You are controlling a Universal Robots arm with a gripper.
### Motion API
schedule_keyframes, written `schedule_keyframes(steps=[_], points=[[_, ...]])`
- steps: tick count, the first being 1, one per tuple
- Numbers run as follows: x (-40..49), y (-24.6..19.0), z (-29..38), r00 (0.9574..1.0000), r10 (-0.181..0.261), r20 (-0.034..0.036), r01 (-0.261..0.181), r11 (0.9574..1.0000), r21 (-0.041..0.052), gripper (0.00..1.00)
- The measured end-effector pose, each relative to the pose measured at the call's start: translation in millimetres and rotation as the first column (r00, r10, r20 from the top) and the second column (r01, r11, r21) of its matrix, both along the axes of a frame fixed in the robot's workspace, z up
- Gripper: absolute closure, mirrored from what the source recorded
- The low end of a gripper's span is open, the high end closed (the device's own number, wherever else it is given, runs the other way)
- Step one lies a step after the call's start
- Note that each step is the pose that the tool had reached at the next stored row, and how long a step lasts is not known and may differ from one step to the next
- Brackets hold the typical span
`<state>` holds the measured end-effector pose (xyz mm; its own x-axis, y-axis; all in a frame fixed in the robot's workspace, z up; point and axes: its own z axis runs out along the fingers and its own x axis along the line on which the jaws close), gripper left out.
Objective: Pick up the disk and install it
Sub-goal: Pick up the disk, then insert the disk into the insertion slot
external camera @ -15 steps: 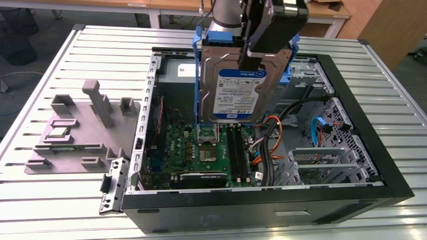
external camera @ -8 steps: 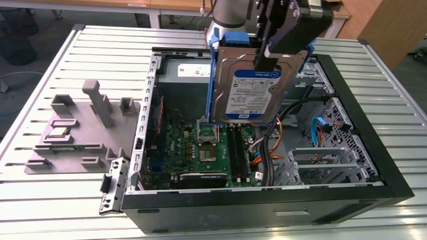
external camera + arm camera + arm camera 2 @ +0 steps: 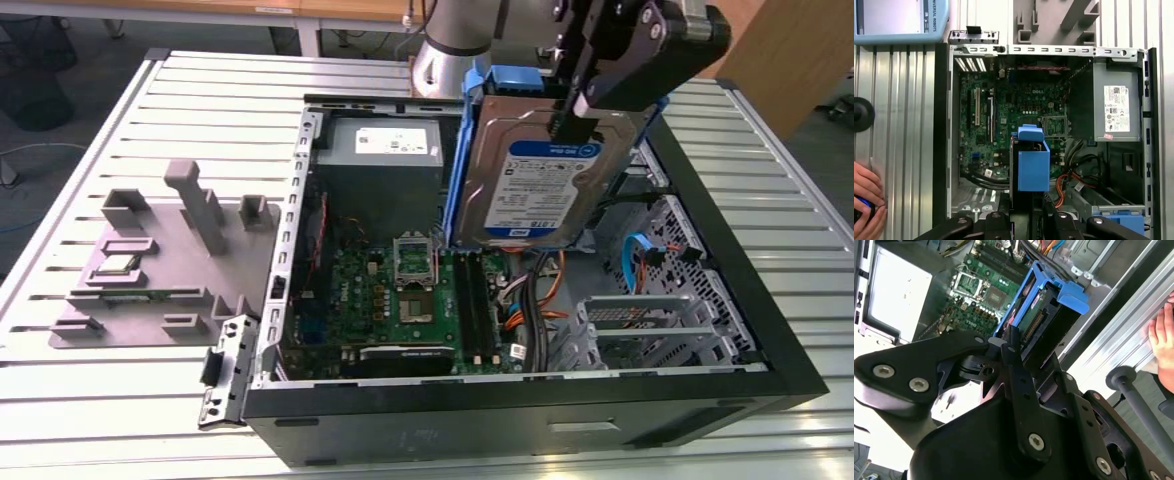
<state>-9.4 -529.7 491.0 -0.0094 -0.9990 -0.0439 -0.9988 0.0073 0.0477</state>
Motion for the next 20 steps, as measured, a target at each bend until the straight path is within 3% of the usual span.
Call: schedule_keyframes(steps=[5, 9, 20], points=[[2.4, -0.8, -0.1, 1.0000, 0.000, 0.0000, 0.000, 1.0000, 0.0001, 0.65], [2.8, -5.2, -0.1, 1.0000, 0.000, 0.0000, 0.000, 1.0000, 0.0001, 0.65], [3.2, -29.3, -0.7, 1.0000, 0.000, 0.0000, 0.000, 1.0000, 0.0001, 0.65]])
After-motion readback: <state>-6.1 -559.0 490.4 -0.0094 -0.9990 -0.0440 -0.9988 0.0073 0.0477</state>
